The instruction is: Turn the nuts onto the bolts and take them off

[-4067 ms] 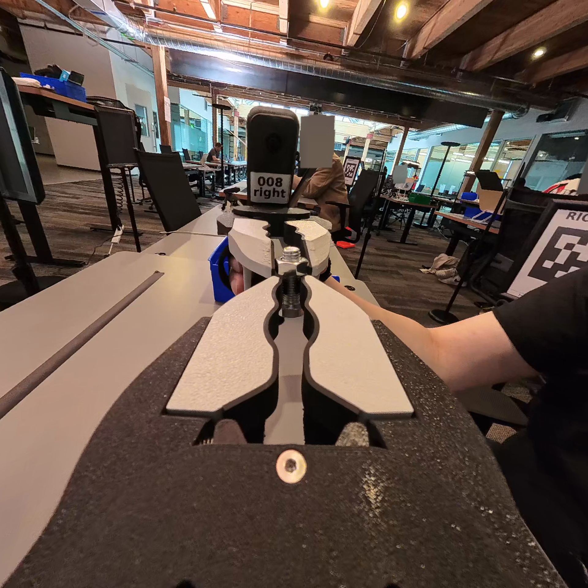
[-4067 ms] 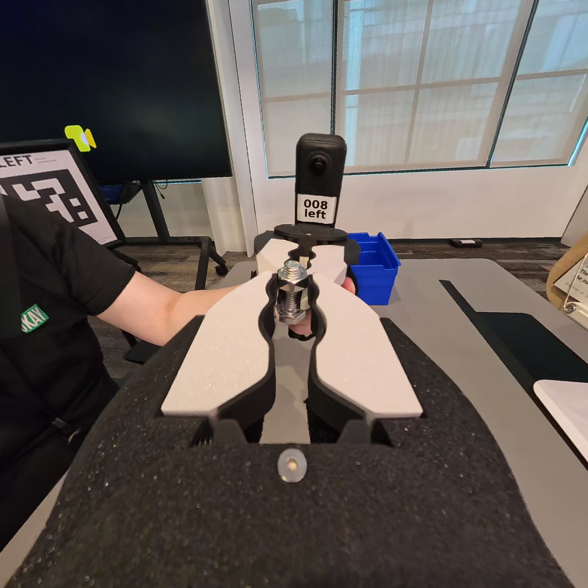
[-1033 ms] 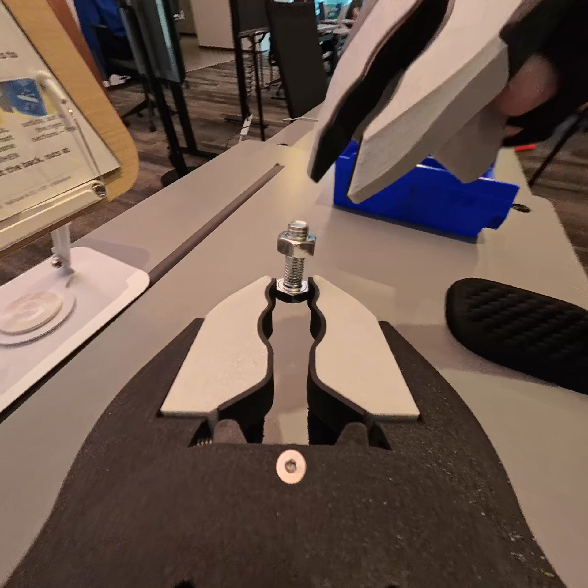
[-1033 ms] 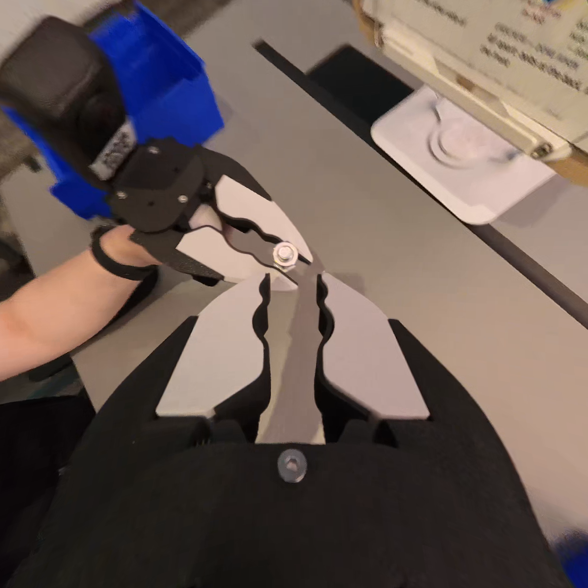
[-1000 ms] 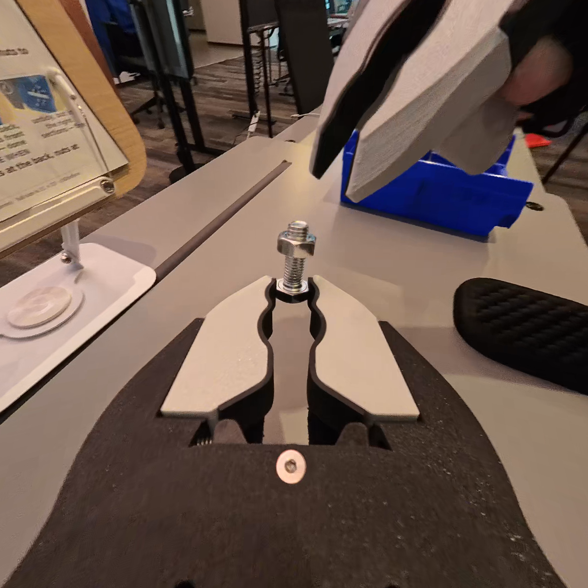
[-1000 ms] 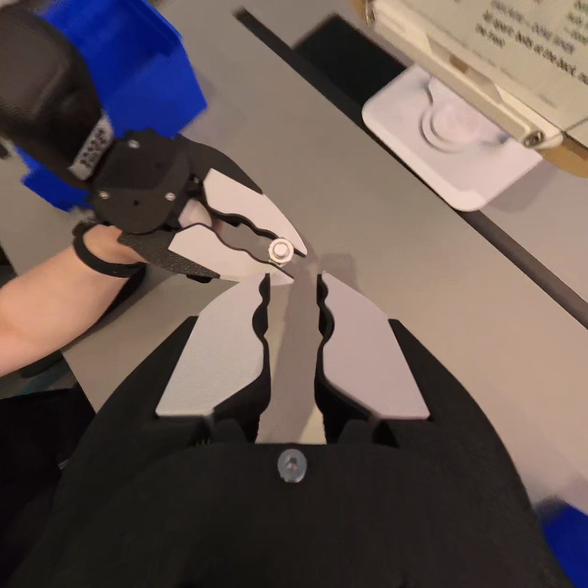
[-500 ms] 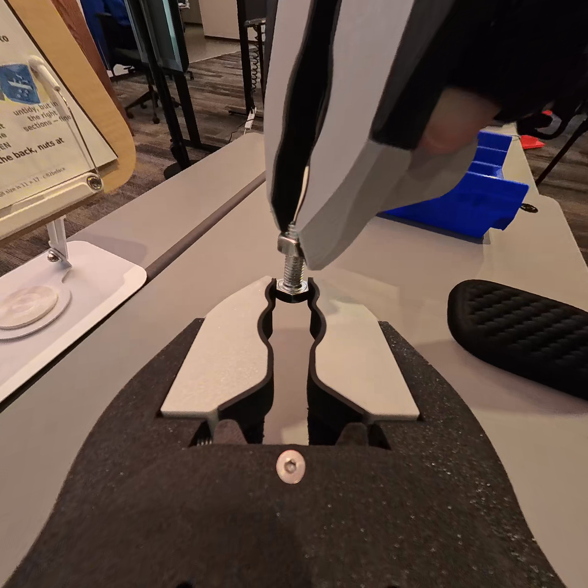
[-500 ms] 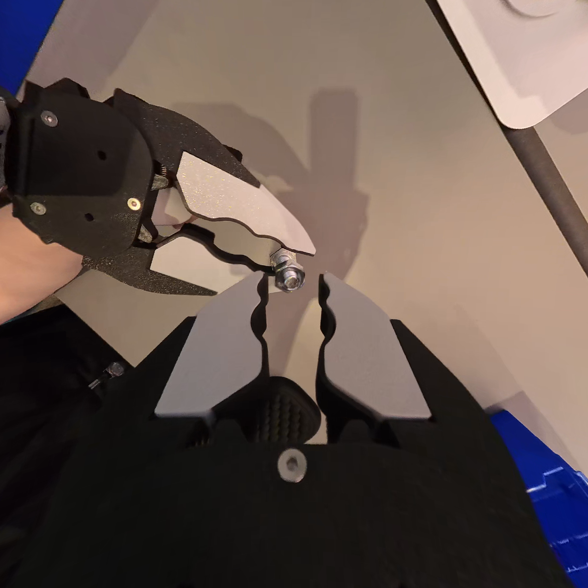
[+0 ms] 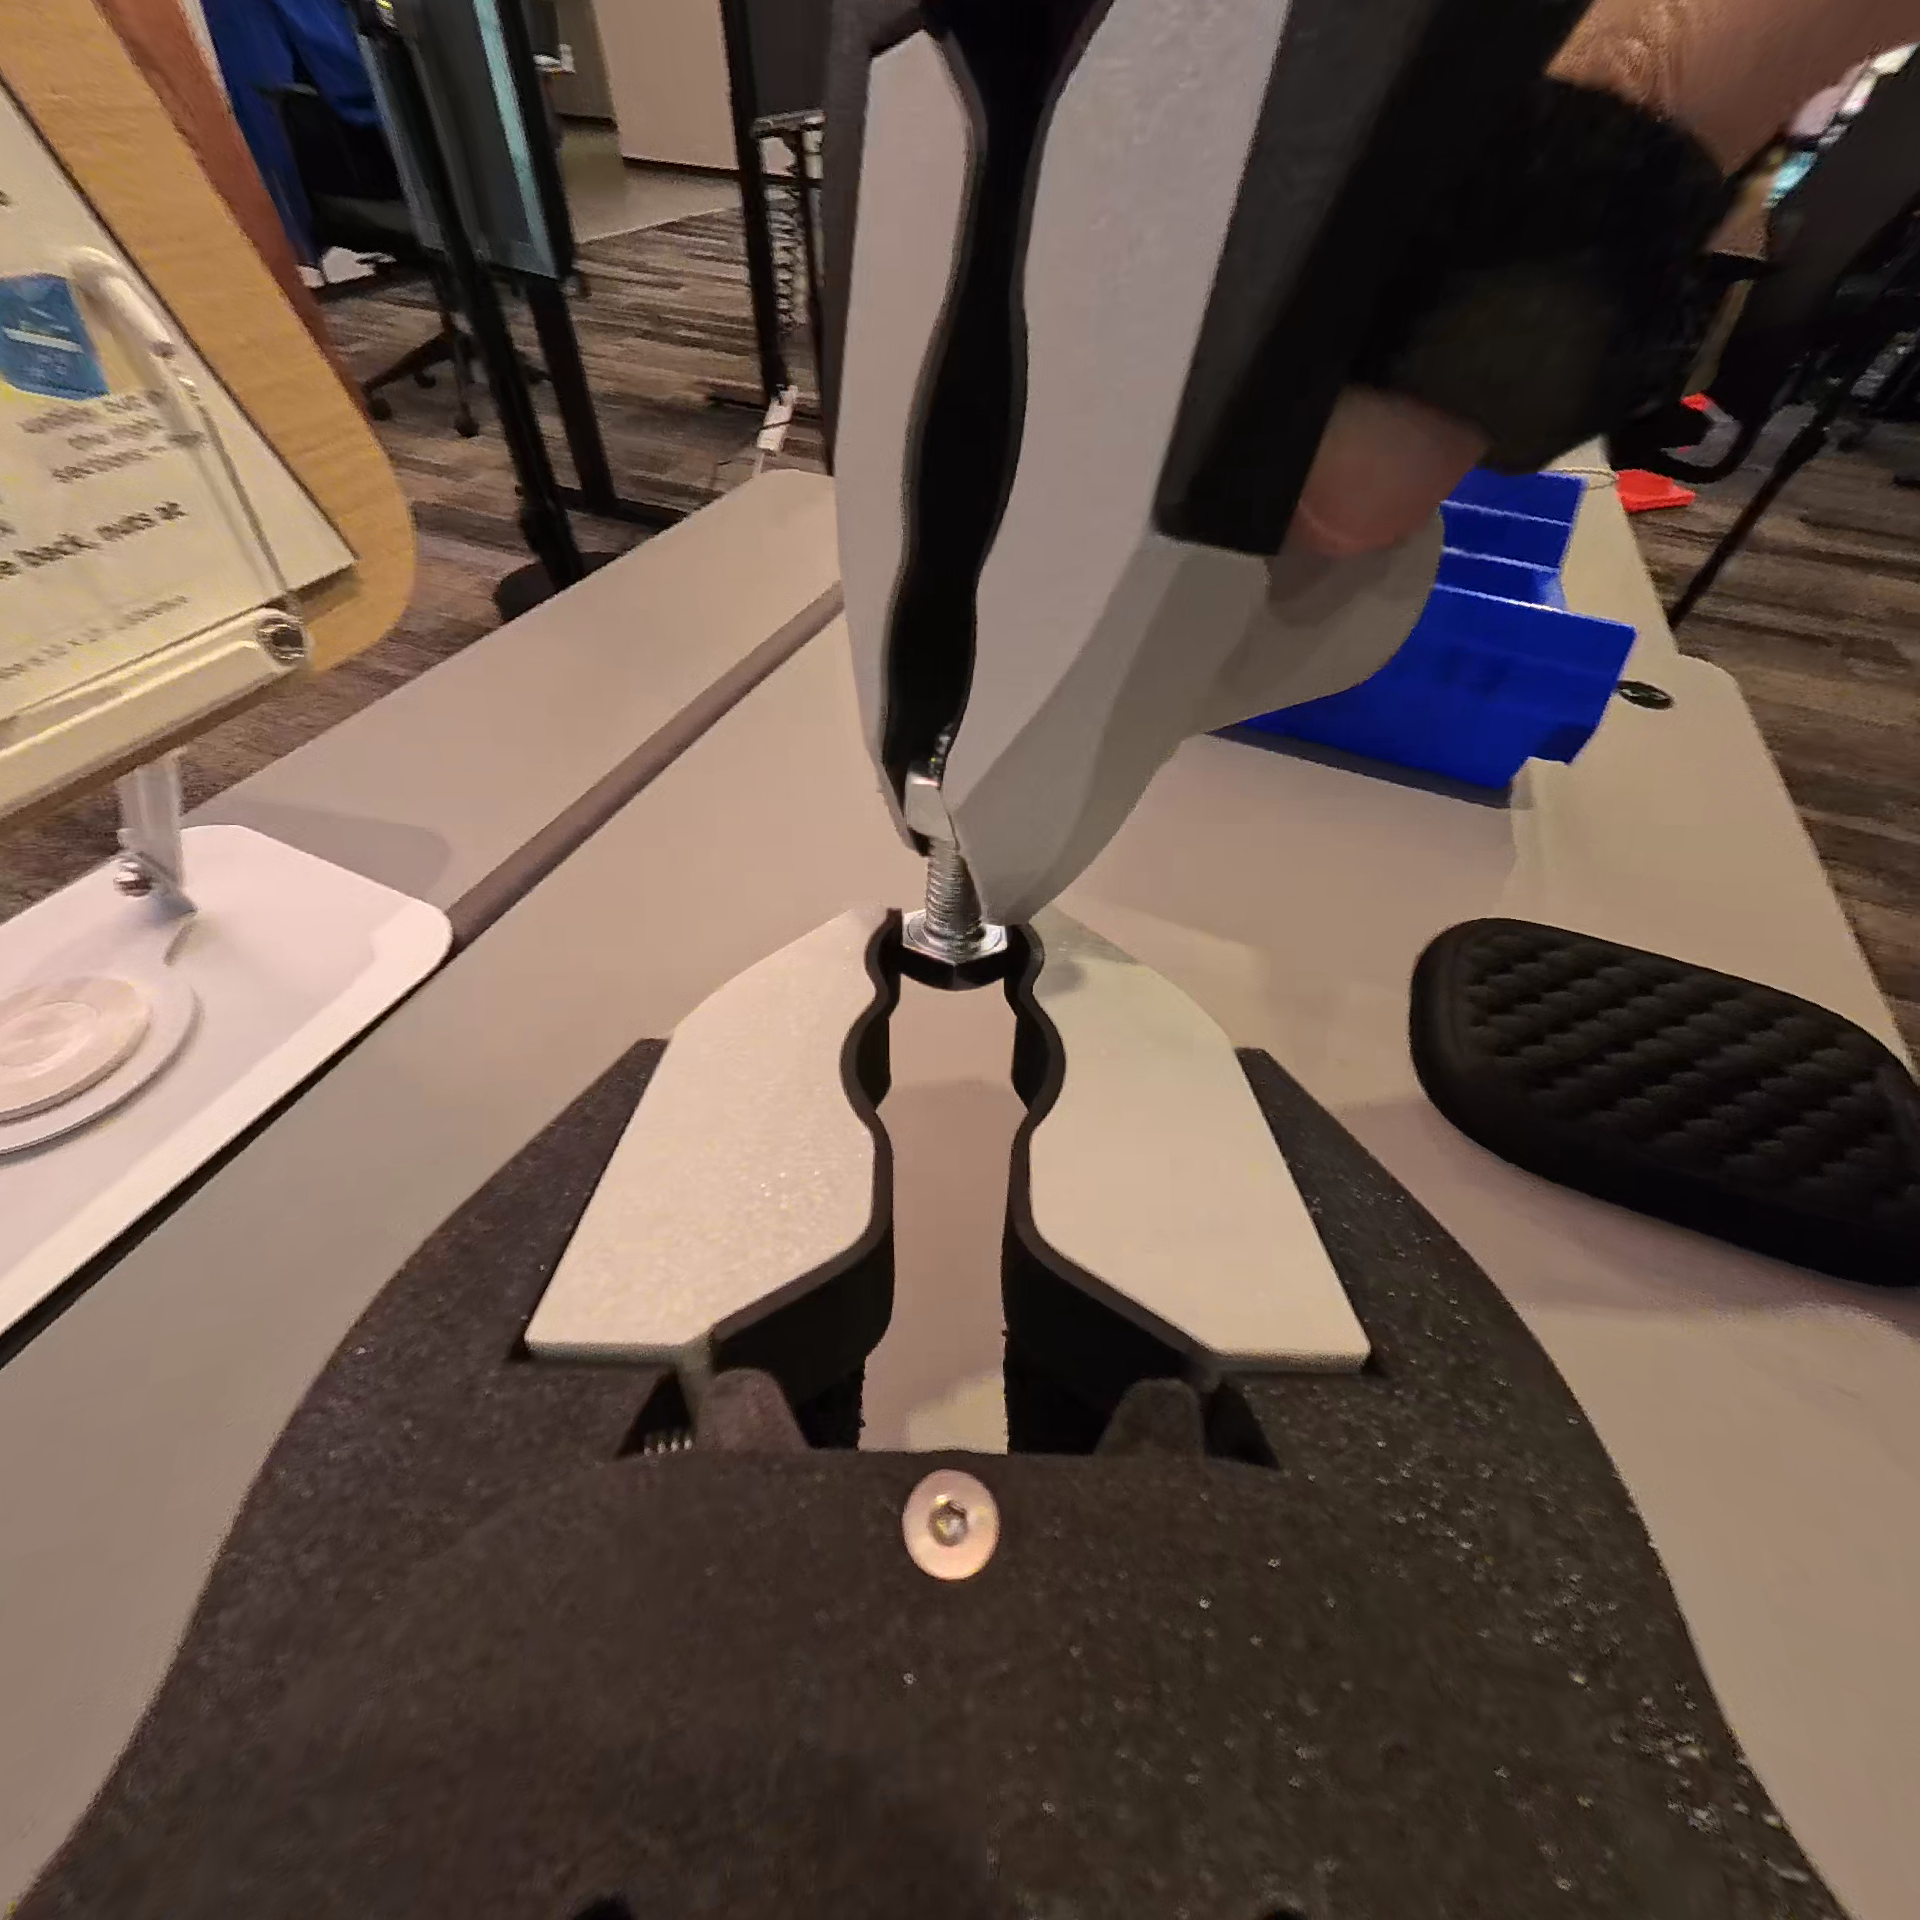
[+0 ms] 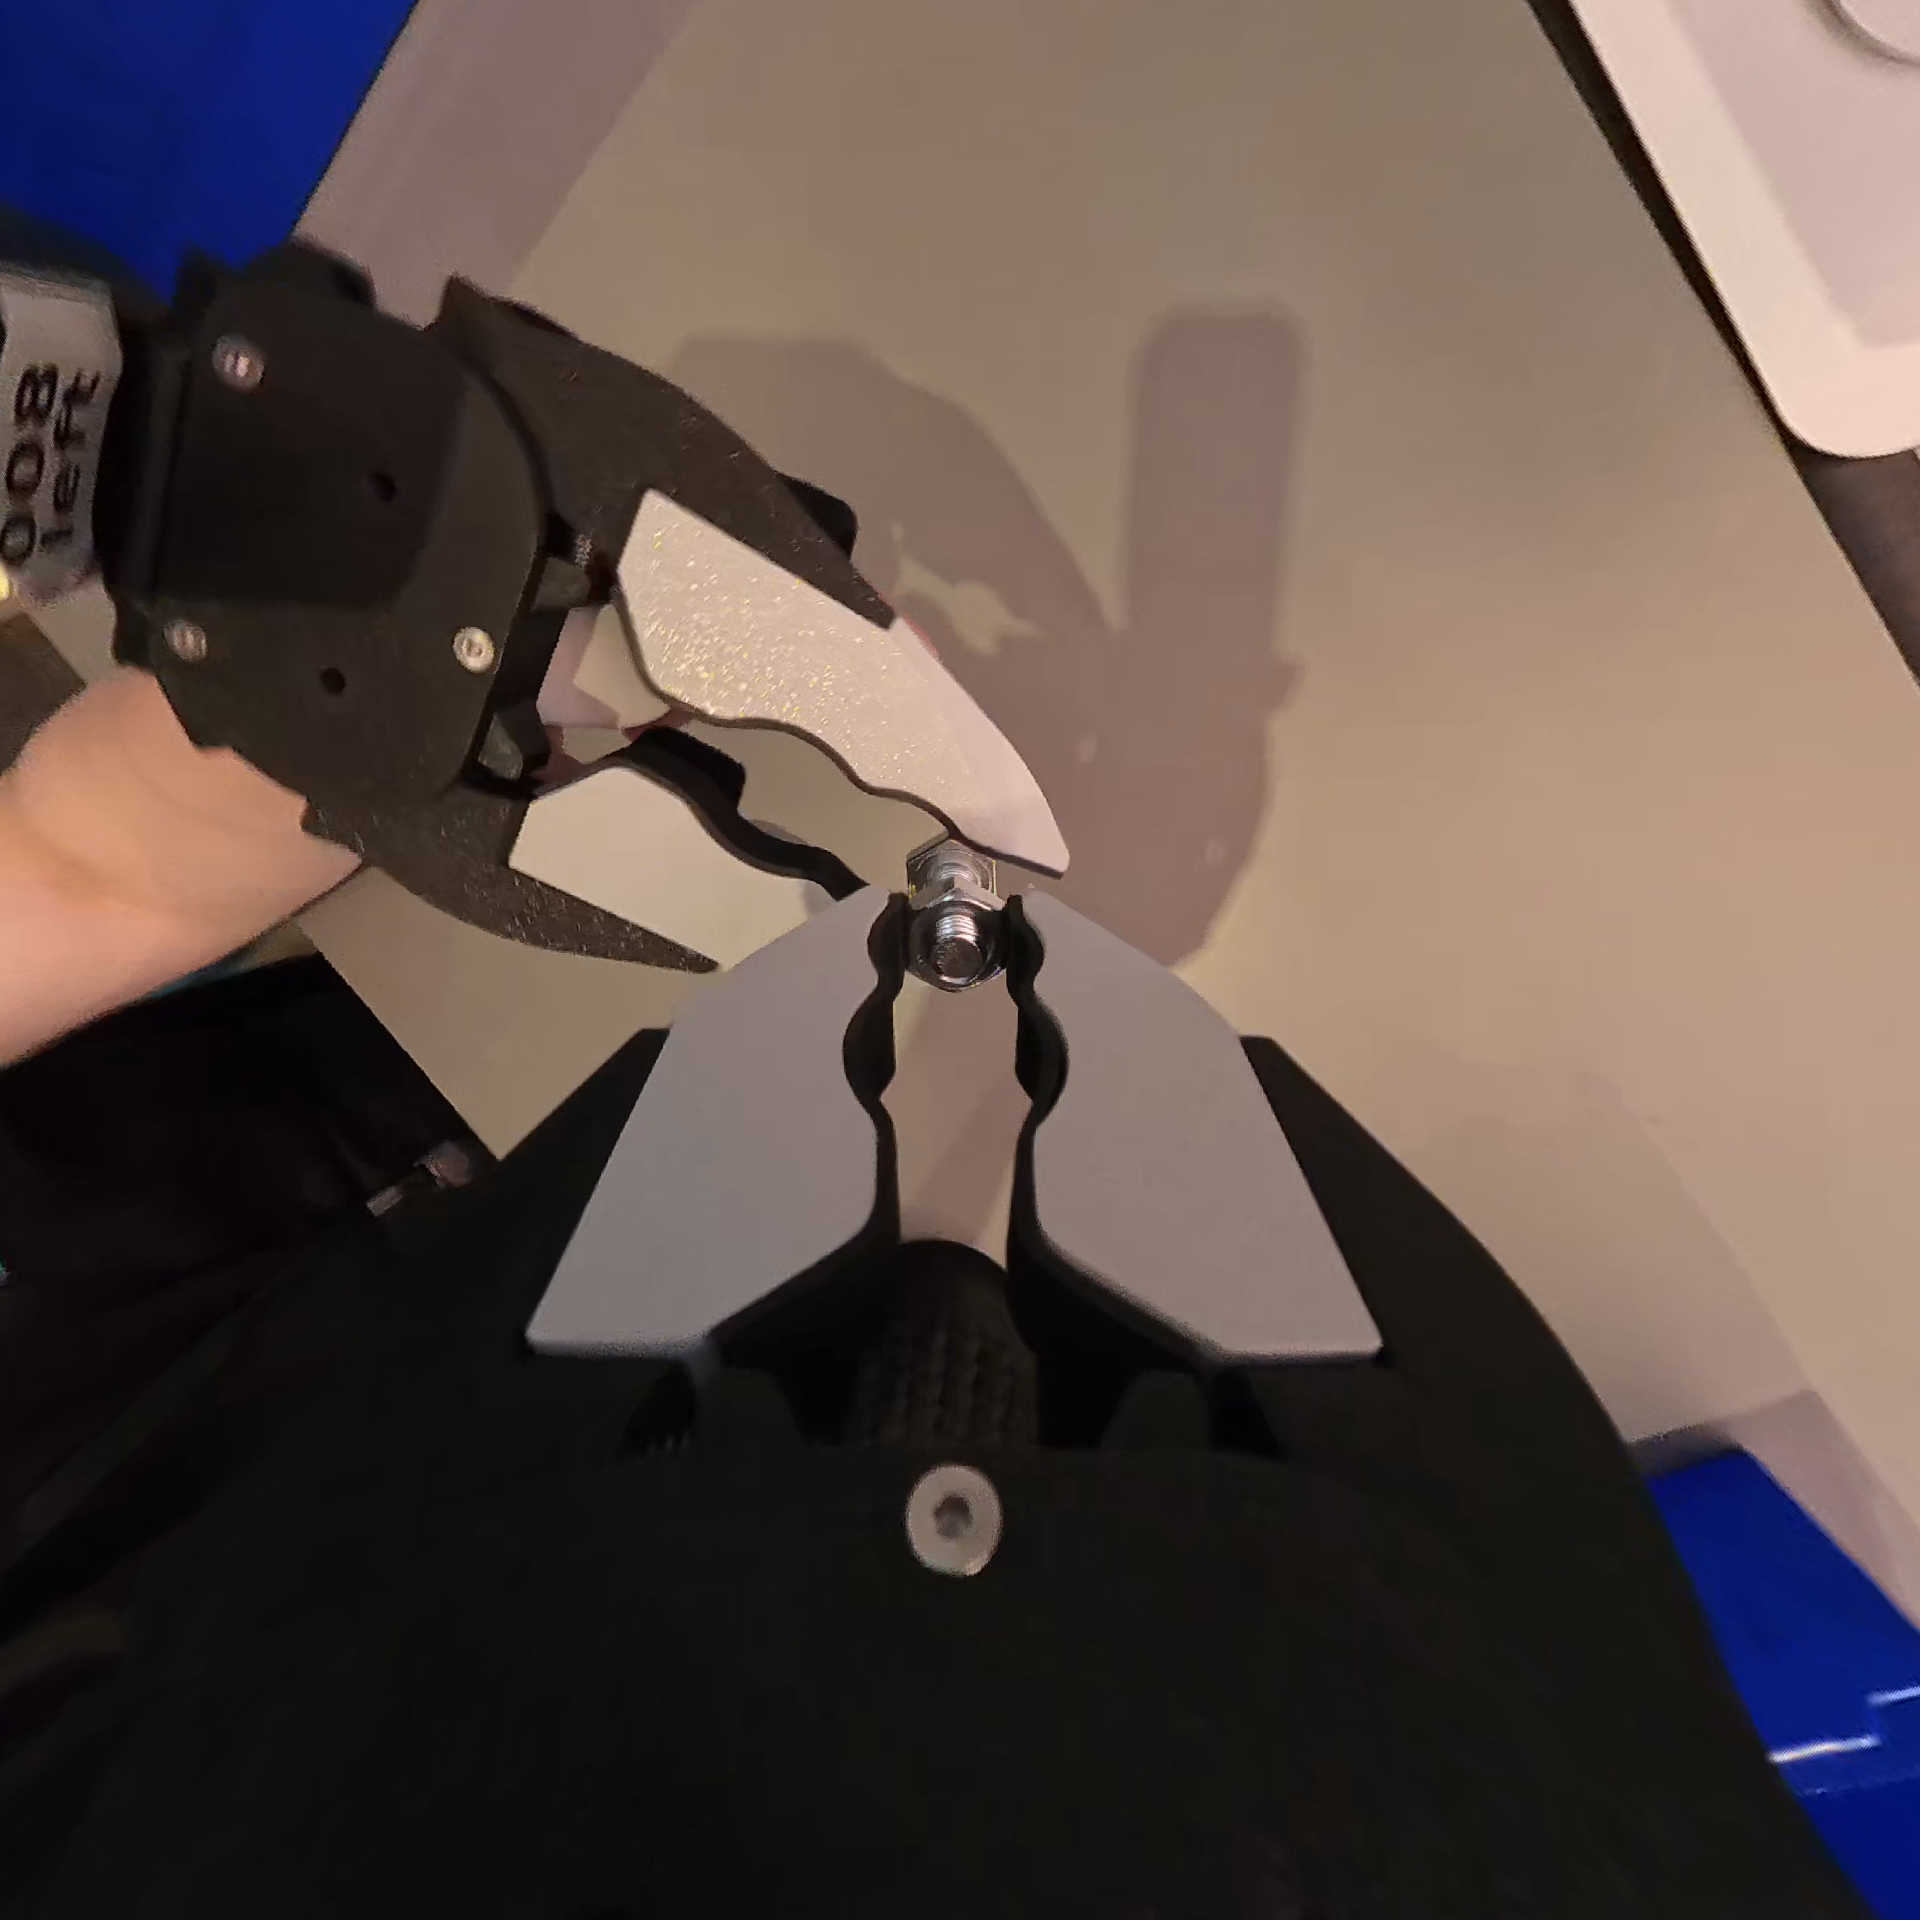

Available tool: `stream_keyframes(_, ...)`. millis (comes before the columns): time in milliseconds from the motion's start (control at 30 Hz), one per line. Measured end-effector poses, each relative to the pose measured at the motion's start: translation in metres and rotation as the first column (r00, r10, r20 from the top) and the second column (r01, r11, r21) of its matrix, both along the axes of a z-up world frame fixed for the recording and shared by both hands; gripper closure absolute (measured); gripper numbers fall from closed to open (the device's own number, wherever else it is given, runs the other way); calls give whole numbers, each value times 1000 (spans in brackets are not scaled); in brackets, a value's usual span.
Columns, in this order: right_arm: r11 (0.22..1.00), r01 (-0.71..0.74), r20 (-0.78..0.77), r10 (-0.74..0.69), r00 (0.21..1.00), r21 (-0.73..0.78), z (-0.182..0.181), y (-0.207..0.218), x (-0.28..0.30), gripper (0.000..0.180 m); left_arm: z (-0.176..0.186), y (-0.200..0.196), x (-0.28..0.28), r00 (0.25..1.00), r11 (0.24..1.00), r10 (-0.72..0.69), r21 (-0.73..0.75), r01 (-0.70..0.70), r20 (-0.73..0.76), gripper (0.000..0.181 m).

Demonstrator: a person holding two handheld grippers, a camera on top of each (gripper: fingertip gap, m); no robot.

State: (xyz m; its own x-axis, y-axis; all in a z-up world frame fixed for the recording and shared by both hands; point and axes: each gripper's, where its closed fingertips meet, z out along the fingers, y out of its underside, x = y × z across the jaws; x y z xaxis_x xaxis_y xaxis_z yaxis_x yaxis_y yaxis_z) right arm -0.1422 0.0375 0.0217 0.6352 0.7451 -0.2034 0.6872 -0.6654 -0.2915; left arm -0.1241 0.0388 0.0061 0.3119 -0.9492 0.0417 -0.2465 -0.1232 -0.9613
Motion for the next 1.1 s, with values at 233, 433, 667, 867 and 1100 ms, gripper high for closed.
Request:
stream_keyframes(233, 906, -419, -43, 421, 906, 55, 6, -40, -1, 162, 9, -54, -3, 926, 915, -365, -143, 376, 101, 162)
stream_keyframes(433, 675, -701, 0, 720, 694, 230, 5, -73, 0, 162, 7, -89, -4, 826, 802, -552, -196, 564, 117, 162)
stream_keyframes(667, 733, -623, -65, 660, 748, 273, 7, -72, -2, 147, 7, -77, 0, 876, 866, -477, -135, 482, 72, 162)
stream_keyframes(867, 906, -136, -201, 232, 952, 401, 52, -16, 2, 138, 22, -26, -4, 983, 986, -169, 16, 169, 75, 162)
stream_keyframes(1100, 946, 42, -179, 18, 984, 322, 53, -5, 9, 139, 30, -14, -3, 996, 995, -54, 91, 47, 76, 162)
